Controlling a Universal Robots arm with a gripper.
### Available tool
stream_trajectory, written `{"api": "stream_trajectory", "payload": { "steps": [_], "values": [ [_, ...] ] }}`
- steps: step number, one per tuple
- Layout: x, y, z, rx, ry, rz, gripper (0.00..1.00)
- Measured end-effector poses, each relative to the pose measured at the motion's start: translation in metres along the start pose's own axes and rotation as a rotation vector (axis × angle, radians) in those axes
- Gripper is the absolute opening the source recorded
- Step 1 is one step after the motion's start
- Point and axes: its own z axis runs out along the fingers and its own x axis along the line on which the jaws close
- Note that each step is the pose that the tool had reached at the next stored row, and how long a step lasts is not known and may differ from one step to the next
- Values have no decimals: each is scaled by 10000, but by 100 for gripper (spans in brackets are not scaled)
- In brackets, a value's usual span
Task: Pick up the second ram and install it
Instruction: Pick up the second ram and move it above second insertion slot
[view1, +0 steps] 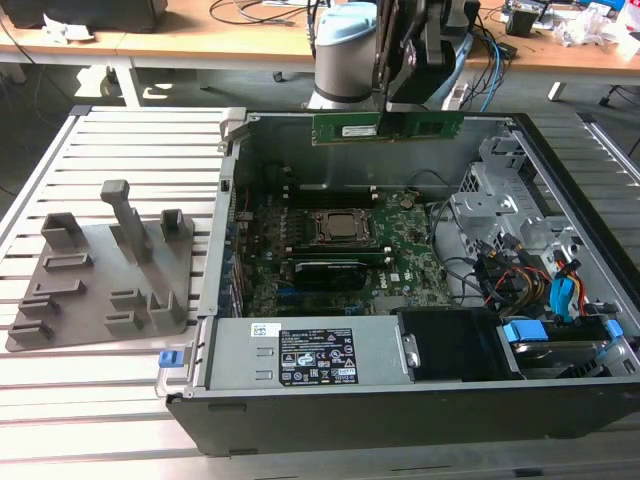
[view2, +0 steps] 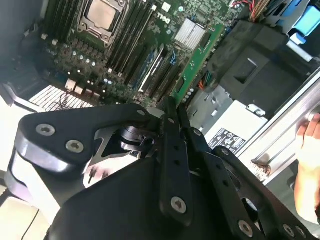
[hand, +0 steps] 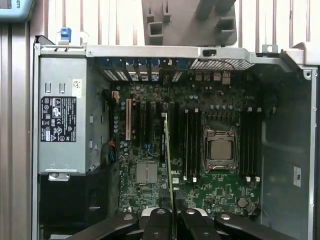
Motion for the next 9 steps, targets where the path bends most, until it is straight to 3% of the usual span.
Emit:
{"api": "stream_trajectory", "payload": {
  "steps": [3,6,9],
  "values": [
    [1,-173,3,0,0,-1,14],
    [0,-272,6,0,-1,-1,14],
    [-26,-441,18,0,6,1,14]
  ]
}}
